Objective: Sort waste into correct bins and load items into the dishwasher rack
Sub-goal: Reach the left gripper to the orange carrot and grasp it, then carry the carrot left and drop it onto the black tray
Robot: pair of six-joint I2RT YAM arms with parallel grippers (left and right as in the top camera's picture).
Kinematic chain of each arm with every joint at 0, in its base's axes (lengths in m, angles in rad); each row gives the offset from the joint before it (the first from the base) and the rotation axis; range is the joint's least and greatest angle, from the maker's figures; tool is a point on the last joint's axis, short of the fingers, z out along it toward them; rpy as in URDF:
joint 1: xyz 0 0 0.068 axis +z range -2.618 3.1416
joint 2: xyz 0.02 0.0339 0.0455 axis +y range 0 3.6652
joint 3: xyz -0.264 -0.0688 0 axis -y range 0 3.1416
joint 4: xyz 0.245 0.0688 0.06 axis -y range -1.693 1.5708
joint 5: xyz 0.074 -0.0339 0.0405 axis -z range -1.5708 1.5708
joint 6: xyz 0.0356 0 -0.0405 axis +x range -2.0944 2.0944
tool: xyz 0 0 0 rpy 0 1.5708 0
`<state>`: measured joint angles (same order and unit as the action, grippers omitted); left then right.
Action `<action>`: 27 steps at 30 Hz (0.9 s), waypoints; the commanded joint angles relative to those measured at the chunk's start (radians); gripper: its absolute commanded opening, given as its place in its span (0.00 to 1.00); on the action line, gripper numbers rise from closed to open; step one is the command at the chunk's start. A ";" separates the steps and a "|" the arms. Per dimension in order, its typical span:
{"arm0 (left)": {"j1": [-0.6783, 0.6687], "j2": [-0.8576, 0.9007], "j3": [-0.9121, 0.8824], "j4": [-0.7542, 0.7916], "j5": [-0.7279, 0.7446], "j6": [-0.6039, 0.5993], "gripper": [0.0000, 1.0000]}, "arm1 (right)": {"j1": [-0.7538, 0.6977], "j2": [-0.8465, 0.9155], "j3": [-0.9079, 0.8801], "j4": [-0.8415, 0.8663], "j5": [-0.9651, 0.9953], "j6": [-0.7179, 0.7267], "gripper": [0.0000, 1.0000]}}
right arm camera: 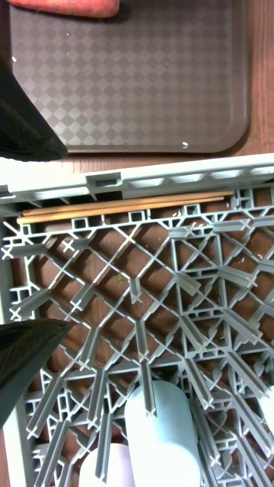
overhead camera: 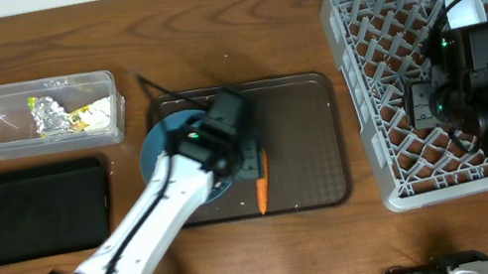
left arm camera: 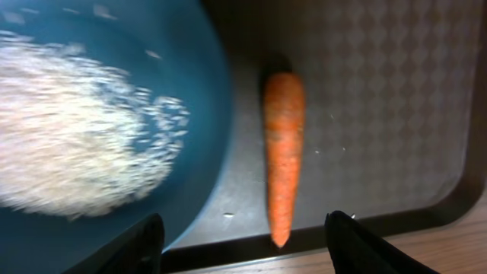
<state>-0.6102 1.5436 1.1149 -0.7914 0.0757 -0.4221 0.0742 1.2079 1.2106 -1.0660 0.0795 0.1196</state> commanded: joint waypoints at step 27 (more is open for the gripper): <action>-0.122 0.307 0.002 0.192 -0.016 -0.055 0.58 | -0.006 0.023 -0.023 -0.007 0.006 0.006 0.61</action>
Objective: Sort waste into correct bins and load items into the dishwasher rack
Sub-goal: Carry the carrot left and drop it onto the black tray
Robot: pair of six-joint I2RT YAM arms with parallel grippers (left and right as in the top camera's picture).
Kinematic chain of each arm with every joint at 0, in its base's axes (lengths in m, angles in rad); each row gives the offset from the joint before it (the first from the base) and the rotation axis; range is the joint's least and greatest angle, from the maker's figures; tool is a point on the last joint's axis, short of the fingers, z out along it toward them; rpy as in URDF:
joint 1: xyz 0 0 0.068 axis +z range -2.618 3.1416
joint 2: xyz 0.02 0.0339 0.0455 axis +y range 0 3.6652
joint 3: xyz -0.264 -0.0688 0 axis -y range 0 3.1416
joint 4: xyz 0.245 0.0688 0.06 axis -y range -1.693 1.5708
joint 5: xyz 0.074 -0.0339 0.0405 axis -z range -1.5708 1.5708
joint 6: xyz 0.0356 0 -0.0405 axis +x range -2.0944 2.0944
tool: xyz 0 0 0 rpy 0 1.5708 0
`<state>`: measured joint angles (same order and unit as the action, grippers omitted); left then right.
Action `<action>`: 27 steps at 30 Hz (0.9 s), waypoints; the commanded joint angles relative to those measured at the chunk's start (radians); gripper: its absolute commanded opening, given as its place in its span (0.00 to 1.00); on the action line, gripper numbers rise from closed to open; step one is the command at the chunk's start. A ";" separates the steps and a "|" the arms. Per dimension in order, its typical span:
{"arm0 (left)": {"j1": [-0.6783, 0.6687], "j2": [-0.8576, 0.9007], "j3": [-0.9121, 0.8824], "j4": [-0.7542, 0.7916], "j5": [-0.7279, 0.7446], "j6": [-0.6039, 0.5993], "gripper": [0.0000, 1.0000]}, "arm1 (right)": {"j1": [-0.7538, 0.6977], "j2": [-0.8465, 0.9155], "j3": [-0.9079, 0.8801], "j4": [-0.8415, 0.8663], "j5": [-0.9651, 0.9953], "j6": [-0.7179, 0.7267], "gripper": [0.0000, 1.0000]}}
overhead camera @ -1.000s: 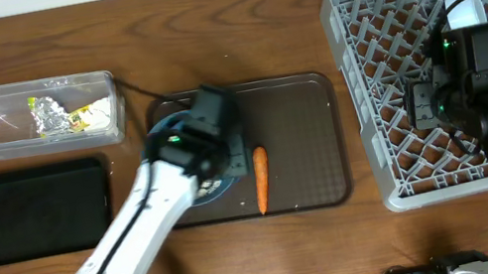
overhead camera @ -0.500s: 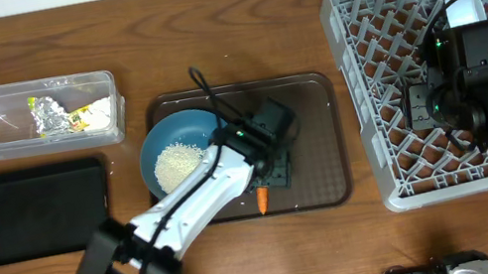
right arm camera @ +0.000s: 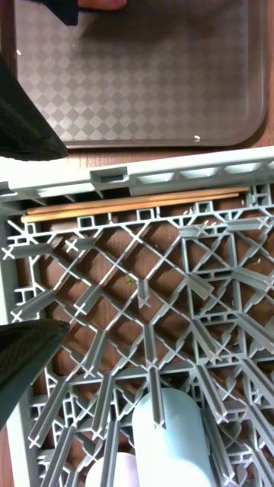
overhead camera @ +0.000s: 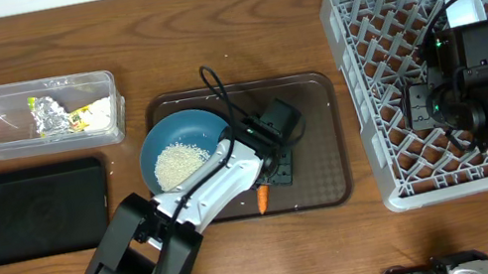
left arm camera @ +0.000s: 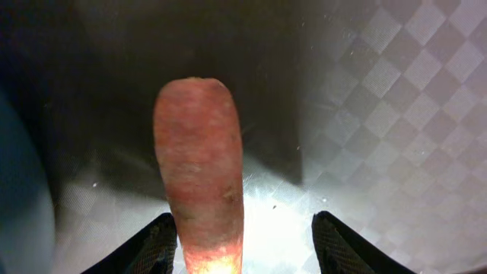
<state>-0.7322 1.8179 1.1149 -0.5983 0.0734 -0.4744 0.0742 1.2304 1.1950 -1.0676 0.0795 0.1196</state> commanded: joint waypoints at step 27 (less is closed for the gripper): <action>0.112 -0.290 0.032 -0.086 -0.120 0.063 0.25 | -0.006 0.000 -0.007 -0.011 0.010 0.006 0.61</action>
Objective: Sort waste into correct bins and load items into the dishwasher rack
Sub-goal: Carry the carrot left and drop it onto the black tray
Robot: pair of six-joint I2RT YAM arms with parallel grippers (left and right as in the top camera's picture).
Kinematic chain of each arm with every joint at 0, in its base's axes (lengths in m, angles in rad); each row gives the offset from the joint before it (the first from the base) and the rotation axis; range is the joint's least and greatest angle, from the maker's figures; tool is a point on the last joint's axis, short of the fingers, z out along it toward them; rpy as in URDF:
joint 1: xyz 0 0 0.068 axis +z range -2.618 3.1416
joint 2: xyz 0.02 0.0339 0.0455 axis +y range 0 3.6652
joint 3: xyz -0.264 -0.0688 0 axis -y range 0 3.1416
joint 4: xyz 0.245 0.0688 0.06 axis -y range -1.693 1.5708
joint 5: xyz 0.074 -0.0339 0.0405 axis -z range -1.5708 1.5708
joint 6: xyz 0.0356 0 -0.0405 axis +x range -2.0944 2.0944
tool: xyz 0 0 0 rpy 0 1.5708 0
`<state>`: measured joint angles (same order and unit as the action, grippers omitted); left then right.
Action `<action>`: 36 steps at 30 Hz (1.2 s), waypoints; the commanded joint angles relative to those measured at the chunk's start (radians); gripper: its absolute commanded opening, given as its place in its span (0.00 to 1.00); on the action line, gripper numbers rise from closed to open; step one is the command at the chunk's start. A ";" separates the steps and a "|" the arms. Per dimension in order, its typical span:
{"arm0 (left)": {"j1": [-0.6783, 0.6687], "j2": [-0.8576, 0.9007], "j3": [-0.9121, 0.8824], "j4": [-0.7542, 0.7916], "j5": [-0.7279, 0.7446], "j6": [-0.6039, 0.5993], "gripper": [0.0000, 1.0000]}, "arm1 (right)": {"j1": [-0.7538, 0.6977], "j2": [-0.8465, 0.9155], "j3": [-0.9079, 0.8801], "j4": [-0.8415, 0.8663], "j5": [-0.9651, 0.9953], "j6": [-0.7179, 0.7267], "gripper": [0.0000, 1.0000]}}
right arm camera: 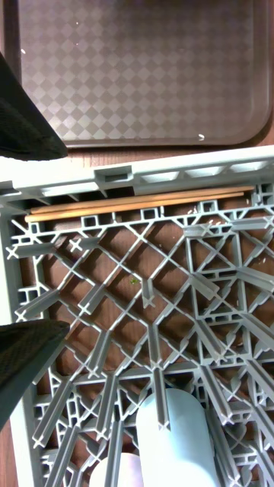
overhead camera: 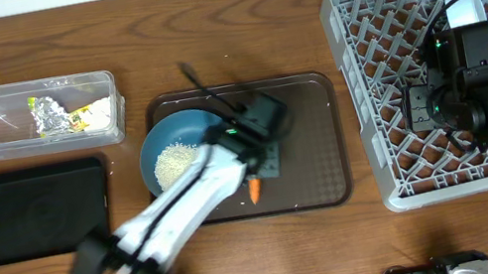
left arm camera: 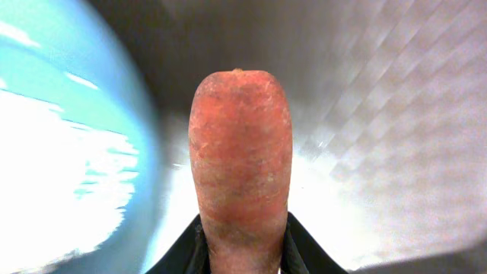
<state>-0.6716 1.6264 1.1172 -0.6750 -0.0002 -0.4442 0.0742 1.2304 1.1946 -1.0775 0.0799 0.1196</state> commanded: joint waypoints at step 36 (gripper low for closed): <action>1.349 0.106 0.004 0.008 -0.097 -0.155 0.27 | -0.006 0.000 -0.006 -0.033 0.011 -0.002 0.61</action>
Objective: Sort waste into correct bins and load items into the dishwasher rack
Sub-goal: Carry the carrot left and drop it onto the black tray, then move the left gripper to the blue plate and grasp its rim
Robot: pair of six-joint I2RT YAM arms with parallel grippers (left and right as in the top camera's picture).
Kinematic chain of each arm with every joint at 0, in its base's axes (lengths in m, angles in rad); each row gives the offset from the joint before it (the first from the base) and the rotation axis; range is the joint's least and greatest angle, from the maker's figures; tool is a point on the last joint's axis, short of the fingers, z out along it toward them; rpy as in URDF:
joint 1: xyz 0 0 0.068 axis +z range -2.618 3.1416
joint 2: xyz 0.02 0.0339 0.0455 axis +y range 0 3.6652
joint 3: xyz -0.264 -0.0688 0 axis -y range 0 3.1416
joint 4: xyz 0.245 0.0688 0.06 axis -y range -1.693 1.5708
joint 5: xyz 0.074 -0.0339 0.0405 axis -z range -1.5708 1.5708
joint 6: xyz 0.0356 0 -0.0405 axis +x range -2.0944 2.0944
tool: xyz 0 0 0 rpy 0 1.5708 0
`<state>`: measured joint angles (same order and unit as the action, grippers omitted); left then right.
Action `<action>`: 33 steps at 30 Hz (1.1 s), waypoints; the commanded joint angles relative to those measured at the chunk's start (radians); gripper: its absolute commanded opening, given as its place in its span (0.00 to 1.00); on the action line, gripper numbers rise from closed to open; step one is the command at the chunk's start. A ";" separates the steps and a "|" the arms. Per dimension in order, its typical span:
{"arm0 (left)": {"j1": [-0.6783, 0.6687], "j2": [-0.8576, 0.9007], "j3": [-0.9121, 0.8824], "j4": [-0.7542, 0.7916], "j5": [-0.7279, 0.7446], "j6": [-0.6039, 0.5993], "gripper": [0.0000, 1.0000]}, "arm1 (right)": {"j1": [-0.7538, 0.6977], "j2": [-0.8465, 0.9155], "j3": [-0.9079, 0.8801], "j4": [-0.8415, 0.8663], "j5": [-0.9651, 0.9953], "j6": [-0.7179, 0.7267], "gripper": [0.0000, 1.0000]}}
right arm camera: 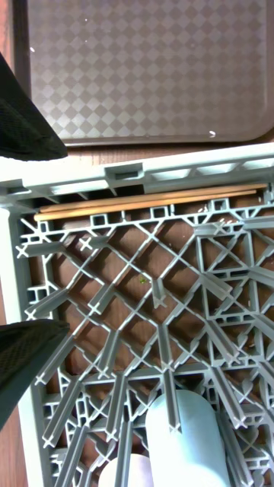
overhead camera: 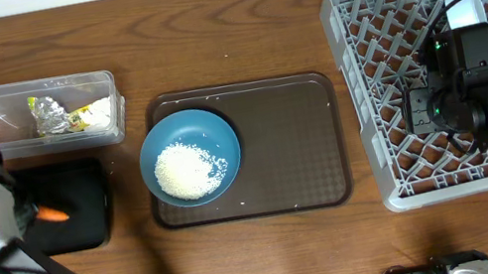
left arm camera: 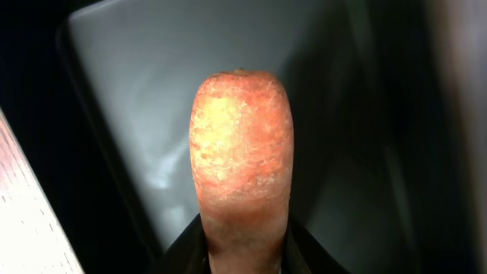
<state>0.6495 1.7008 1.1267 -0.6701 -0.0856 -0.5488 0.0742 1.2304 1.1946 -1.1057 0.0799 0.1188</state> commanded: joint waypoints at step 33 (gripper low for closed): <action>-0.702 -0.224 0.009 0.025 0.277 0.103 0.63 | -0.006 0.000 -0.006 -0.013 0.021 -0.004 0.61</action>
<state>0.0490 1.4284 1.1290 -0.6449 0.1856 -0.4641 0.0742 1.2304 1.1938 -1.1179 0.0872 0.1188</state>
